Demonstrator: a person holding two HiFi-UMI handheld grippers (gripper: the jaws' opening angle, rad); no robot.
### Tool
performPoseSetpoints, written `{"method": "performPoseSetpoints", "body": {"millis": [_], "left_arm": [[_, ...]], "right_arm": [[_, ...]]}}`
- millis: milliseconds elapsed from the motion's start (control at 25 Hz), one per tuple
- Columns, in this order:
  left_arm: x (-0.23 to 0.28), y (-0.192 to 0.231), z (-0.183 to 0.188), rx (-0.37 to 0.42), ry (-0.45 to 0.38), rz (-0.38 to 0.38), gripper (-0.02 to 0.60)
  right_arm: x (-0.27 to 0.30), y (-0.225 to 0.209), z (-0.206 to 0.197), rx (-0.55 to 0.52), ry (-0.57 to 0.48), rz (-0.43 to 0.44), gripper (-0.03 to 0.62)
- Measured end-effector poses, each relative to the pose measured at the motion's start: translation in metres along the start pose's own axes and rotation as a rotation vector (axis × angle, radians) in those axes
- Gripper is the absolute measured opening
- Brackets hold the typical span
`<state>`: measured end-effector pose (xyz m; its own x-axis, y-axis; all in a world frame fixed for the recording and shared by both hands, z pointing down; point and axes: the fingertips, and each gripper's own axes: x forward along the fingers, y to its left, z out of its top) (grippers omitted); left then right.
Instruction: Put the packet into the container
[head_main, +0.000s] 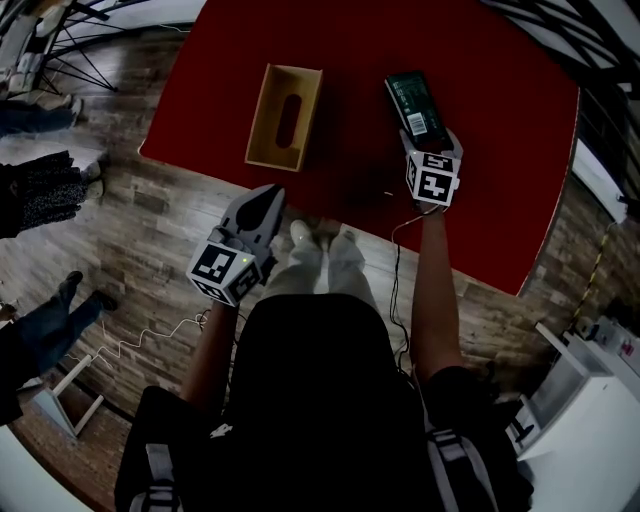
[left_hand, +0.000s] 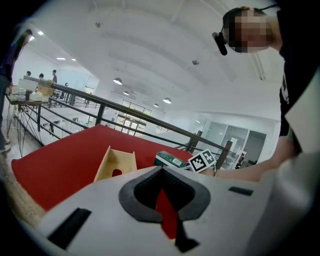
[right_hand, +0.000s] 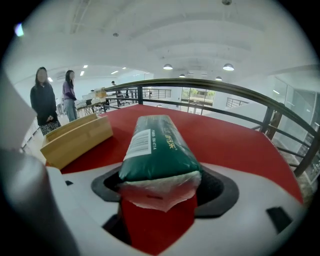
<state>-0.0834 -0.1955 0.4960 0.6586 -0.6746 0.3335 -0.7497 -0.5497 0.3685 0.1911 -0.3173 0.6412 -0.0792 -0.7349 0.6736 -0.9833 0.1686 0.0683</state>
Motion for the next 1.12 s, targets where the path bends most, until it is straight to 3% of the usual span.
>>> {"method": "performPoseSetpoints", "body": {"millis": [400, 520, 560, 600, 640, 880, 1120], "left_arm": [[0.013, 0.006, 0.012, 0.075, -0.014, -0.039, 0.005], [0.026, 0.008, 0.019, 0.111, -0.006, -0.096, 0.009], [0.032, 0.004, 0.019, 0.135, 0.011, -0.133, 0.05], [0.039, 0.001, 0.02, 0.163, 0.035, -0.173, 0.155], [0.045, -0.001, 0.019, 0.197, 0.06, -0.207, 0.216], [0.081, 0.012, 0.024, 0.41, 0.183, -0.314, 0.368], [0.099, 0.019, 0.011, 0.676, 0.346, -0.416, 0.455]], "right_arm": [[-0.034, 0.041, 0.04, -0.116, -0.064, 0.169, 0.403], [-0.048, 0.064, 0.05, -0.152, -0.078, 0.245, 0.403], [-0.053, 0.071, 0.052, -0.168, -0.081, 0.275, 0.403], [-0.058, 0.078, 0.054, -0.185, -0.083, 0.303, 0.403], [-0.062, 0.084, 0.056, -0.204, -0.083, 0.33, 0.403], [-0.073, 0.109, 0.057, -0.333, -0.056, 0.464, 0.403], [-0.084, 0.132, 0.056, -0.487, -0.024, 0.605, 0.404]]}}
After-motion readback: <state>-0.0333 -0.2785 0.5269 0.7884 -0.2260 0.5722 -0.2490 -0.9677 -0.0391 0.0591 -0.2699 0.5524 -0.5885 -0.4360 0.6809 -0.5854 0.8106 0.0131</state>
